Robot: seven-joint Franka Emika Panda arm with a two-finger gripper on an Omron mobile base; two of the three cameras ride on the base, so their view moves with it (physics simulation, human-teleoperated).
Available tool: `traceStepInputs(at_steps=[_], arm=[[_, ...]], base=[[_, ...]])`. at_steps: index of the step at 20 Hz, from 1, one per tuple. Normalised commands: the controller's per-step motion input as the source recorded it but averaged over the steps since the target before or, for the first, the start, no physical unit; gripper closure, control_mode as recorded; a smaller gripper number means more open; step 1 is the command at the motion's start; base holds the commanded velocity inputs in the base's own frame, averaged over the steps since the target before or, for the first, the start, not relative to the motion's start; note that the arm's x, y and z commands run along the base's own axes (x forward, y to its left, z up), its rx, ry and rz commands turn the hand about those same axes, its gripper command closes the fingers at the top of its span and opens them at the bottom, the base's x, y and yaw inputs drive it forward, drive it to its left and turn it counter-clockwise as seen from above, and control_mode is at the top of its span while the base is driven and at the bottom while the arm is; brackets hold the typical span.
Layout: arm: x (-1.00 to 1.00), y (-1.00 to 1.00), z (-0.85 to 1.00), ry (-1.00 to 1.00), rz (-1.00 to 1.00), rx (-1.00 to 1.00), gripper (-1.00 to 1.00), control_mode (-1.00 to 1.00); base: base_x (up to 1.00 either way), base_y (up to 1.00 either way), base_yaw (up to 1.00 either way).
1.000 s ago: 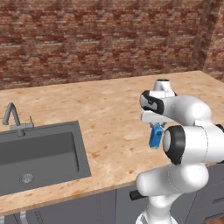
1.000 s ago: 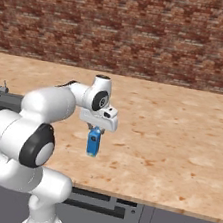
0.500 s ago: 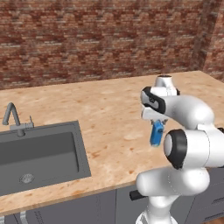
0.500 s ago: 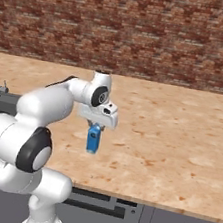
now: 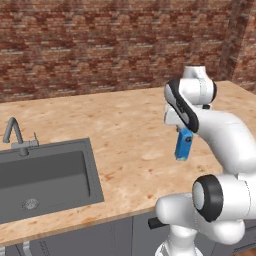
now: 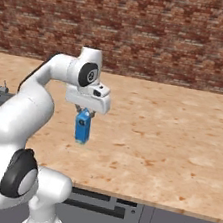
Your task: Gather the eggs and milk located in the vicinity of the sink area and place them right next to the bowl.
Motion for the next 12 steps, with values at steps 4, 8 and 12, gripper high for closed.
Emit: traceStepInputs(at_steps=[4,8,12], arm=[[-0.76,0.6,0.53,0.0,0.0,0.0,1.0,-1.0],[-0.74,0.3,0.21,-0.08,0.0,0.0,1.0,-1.0],[-0.13,0.02,0.04,-0.03,0.0,0.0,1.0,-1.0]], base=[[0.0,0.0,0.0],[0.0,0.0,0.0],[0.0,0.0,0.0]])
